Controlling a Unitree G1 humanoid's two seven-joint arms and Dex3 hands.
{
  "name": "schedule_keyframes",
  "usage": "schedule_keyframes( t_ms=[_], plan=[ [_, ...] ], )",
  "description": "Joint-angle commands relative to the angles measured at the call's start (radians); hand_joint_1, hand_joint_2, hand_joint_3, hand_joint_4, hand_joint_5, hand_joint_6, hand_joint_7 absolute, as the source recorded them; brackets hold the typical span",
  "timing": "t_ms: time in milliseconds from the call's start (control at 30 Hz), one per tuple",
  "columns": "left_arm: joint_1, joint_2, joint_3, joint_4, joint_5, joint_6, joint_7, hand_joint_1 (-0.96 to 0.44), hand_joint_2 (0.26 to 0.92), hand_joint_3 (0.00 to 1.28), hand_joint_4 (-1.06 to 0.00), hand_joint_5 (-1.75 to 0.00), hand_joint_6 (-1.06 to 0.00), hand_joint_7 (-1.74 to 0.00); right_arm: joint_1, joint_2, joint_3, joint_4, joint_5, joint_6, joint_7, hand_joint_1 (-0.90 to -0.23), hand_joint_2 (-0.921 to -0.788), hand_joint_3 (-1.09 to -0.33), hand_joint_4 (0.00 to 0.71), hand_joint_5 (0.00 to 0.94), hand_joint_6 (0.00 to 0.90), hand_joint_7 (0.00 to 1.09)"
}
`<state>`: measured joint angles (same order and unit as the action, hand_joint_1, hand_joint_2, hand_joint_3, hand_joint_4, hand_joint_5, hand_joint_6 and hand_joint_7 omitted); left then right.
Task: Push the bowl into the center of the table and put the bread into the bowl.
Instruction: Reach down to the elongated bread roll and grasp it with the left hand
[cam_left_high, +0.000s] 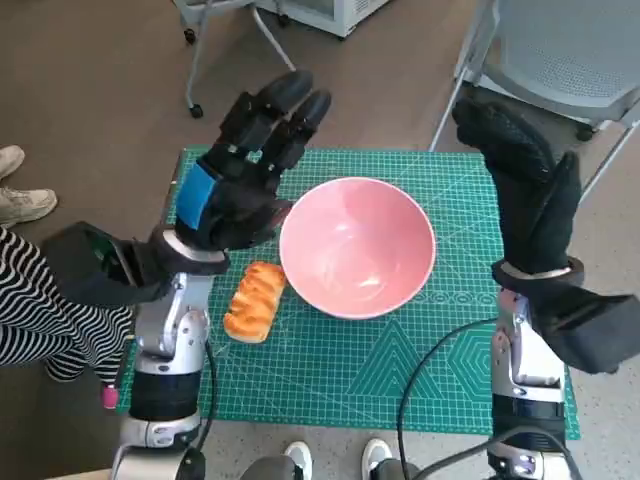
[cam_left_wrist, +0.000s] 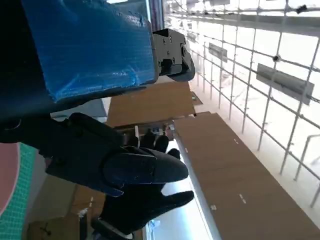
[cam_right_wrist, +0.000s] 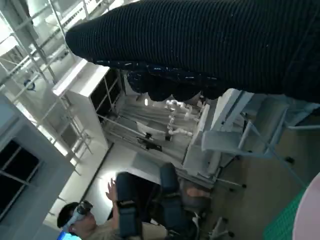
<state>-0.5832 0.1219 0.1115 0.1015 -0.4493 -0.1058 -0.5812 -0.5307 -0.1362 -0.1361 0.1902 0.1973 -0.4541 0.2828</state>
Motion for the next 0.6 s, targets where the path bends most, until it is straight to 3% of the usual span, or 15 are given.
schedule_keyframes(
  t_ms=[33, 367, 600],
  plan=[
    [-0.032, 0.015, 0.011, 0.03, 0.006, -0.048, -0.026, -0.59, 0.891, 0.32, 0.0, -0.1, 0.0, -0.5, 0.029, -0.003, 0.012, -0.009, -0.008, 0.03, -0.004, -0.737, -0.921, -0.68, 0.248, 0.031, 0.138, 0.56],
    [-0.034, 0.022, 0.018, 0.04, 0.005, -0.057, -0.03, -0.59, 0.895, 0.33, -0.01, -0.13, 0.0, -0.52, 0.03, -0.008, 0.037, -0.026, -0.039, 0.057, -0.011, -0.725, -0.921, -0.709, 0.244, 0.021, 0.116, 0.57],
    [-0.026, 0.038, 0.022, 0.029, 0.001, -0.041, -0.03, -0.58, 0.893, 0.32, -0.01, -0.14, 0.0, -0.52, 0.027, -0.002, 0.052, -0.035, -0.038, 0.096, -0.007, -0.734, -0.921, -0.732, 0.226, 0.008, 0.095, 0.59]
  ],
)
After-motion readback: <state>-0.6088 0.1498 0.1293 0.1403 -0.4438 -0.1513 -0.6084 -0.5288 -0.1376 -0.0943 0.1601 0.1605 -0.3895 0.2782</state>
